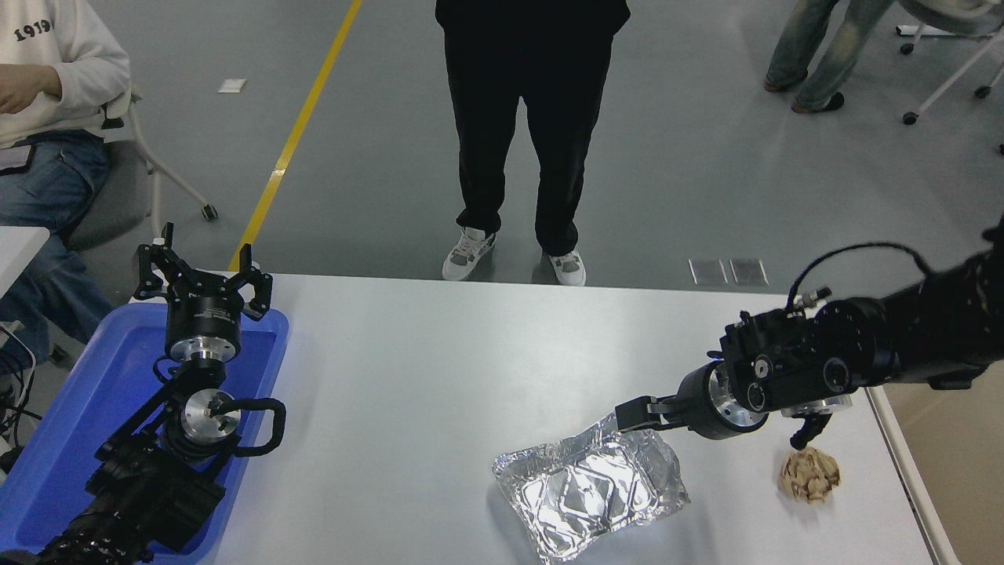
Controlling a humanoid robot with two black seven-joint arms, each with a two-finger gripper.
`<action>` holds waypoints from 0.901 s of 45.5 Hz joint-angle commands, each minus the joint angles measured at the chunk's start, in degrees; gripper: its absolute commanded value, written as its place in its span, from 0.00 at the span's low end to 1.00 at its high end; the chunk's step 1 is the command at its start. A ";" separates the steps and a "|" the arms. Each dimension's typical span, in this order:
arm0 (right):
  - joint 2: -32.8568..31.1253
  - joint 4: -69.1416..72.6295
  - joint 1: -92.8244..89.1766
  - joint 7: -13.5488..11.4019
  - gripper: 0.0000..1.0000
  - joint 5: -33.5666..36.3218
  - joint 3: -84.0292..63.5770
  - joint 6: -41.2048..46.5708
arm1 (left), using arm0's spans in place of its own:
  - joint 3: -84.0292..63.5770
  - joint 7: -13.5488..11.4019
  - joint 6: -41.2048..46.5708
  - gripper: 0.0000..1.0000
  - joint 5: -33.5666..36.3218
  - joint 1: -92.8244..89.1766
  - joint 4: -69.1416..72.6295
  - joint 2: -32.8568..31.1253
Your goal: Pick up foil plate and place in dustbin
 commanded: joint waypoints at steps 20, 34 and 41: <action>2.61 -8.64 -8.60 -0.01 0.94 -1.89 0.04 -2.76 | 0.00 0.00 -0.01 0.99 0.00 0.00 0.00 0.00; 4.19 -11.36 -11.06 -0.01 0.82 -1.80 -0.13 -2.94 | 0.00 0.00 -0.01 0.99 0.00 0.00 0.00 0.00; 4.54 -12.15 -11.67 -0.01 0.73 -1.89 -0.22 -2.94 | 0.00 0.00 -0.01 0.99 0.00 0.00 0.00 0.00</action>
